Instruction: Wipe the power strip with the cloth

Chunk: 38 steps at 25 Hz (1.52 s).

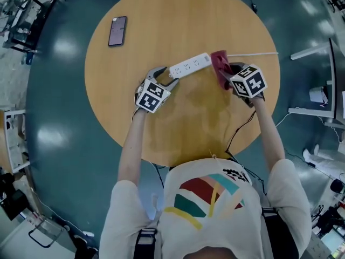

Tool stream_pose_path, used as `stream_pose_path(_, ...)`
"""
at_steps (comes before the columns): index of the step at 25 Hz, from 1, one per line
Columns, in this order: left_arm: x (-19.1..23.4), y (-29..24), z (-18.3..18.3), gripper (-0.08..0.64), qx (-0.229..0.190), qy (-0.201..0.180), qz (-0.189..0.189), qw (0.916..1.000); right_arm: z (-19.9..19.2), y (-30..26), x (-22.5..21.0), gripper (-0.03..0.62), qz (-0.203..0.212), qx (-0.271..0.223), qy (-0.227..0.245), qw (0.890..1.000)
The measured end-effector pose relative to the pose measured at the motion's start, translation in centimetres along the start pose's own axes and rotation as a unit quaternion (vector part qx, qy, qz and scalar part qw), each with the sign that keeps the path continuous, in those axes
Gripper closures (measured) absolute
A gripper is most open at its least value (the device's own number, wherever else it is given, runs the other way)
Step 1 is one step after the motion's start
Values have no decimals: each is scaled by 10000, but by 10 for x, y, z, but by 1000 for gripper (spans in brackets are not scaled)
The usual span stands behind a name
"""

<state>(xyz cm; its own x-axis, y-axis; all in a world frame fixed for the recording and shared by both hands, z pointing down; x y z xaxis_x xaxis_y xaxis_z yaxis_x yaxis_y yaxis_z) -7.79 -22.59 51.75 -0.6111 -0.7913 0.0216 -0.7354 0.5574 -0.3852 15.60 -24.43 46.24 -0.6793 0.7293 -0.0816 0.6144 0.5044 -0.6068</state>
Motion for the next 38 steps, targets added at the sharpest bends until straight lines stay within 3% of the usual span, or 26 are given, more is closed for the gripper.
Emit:
stream_pose_path(3, 1, 19, 8, 273, -118, 256, 237, 9993, 1, 14, 12, 553, 36, -167, 3, 9999)
stream_pose_path(4, 5, 24, 13, 307, -225, 414, 425, 9980, 2, 17, 16, 552, 67, -215, 73, 9997)
stream_pose_path(5, 11, 29, 18, 410, -359, 563, 671, 9955, 3, 18, 22, 552, 107, -245, 200, 9994)
stream_pose_path(6, 18, 32, 24, 517, -481, 681, 904, 9924, 5, 17, 29, 552, 158, -249, 397, 9988)
stream_pose_path(9, 30, 31, 34, 518, -646, 831, 1075, 9886, 5, 5, 59, 552, 375, -58, 1479, 9883)
stream_pose_path(11, 28, 24, 38, 517, -643, 749, 952, 9906, 0, -9, 84, 552, 555, 250, 2497, 9664)
stream_pose_path(15, 10, -1, 38, 518, -432, 613, 664, 9950, -15, -41, 122, 552, 902, 783, 4192, 9000)
stream_pose_path(18, -3, -14, 29, 518, -175, 691, 632, 9955, -19, -65, 133, 552, 932, 950, 4901, 8615)
stream_pose_path(22, -8, -18, 18, 518, -58, 879, 689, 9937, -16, -86, 134, 553, 814, 1014, 5383, 8327)
stream_pose_path(26, -5, -18, 19, 518, -179, 1164, 687, 9907, -11, -94, 139, 552, 856, 912, 5555, 8221)
stream_pose_path(29, -3, -18, 17, 518, -145, 1000, 592, 9931, -8, -103, 146, 553, 922, 803, 5601, 8193)
stream_pose_path(38, -4, -20, 19, 518, 3, 479, 610, 9970, -4, -112, 146, 554, 836, 646, 5345, 8385)
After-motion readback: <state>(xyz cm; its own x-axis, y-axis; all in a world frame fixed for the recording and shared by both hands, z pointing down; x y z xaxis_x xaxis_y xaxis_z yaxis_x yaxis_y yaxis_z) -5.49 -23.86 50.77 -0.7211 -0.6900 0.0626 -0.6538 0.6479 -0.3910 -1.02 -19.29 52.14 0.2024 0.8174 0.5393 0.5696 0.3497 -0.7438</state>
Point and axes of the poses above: the fingertips, and each gripper's own axes: y backward along the fingers, x to its left, z out of its top, the point moved 6 cm from there along y, backward along the fingers, and after that the axes turned 15 degrees about -x, right-handed, at the moved point
